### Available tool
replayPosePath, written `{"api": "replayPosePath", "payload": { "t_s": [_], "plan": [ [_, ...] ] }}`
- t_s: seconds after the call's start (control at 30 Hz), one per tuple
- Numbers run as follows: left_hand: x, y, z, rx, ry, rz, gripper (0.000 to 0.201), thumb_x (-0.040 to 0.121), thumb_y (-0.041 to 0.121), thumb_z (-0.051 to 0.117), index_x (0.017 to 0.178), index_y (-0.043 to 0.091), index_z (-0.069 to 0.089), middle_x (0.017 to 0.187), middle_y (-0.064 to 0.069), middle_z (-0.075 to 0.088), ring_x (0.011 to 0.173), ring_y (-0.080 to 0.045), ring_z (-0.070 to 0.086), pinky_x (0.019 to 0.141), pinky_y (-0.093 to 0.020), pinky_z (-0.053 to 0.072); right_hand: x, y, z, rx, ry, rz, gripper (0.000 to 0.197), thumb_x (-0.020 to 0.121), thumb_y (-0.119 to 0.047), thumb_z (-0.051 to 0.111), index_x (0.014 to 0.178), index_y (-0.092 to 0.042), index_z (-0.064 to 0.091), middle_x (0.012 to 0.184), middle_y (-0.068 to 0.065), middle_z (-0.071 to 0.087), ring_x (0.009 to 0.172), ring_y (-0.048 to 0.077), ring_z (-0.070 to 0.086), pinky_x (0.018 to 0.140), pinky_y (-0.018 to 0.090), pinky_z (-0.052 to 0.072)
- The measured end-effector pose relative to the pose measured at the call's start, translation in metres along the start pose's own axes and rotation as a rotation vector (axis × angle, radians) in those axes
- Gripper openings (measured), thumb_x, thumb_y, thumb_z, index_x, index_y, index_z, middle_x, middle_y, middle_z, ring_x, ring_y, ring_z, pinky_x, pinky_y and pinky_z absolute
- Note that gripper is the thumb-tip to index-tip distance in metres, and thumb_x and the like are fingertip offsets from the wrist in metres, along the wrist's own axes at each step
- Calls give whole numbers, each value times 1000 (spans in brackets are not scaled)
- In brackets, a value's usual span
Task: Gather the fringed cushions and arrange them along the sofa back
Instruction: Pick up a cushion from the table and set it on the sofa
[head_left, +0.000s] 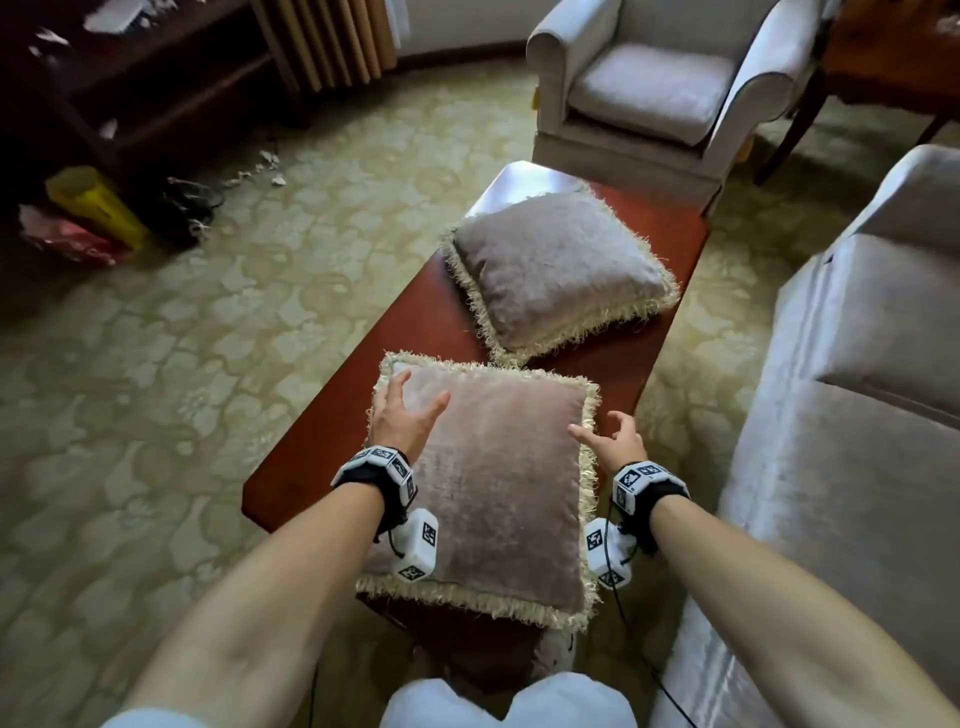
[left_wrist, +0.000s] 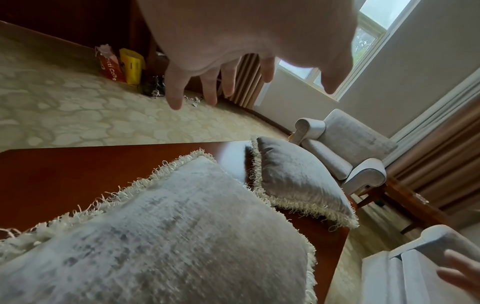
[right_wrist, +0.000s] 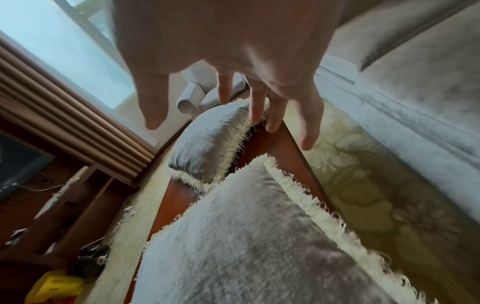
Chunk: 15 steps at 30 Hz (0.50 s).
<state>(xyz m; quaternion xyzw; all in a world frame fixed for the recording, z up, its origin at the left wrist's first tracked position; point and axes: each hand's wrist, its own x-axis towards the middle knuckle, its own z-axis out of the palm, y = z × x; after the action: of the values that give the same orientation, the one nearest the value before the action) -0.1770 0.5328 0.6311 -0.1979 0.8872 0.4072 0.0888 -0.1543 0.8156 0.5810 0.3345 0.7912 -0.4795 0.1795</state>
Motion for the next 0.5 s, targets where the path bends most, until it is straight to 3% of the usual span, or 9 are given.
{"api": "replayPosePath", "payload": {
  "t_s": [0.27,0.37,0.43,0.5],
  "plan": [
    [98,-63,10,32,-172,-119,73,81,61,64,143,32,37,141,-13,49,128,-31,47,101,-40,38,34,20,82,150,88,269,76,79,-37,78,140,-11,41,138,12,50,122,29,51,97,33,38],
    [125,-93,23,29,-237,-186,74,81,59,65,144,30,37,142,-13,50,128,-31,48,103,-41,38,51,32,111,158,115,347,69,81,-28,77,137,-7,44,137,14,50,121,30,52,102,36,41],
    [138,-112,33,44,-288,-223,73,83,55,65,145,29,37,143,-12,49,128,-31,48,104,-41,39,58,38,127,157,112,393,59,83,-17,74,135,-5,47,125,16,56,99,29,60,87,35,49],
    [148,-128,44,108,-335,-246,69,84,53,64,143,26,41,142,-12,49,125,-31,50,101,-40,39,66,46,140,139,121,434,54,83,-9,70,133,-5,49,112,15,57,74,22,54,67,28,44]
  ]
}}
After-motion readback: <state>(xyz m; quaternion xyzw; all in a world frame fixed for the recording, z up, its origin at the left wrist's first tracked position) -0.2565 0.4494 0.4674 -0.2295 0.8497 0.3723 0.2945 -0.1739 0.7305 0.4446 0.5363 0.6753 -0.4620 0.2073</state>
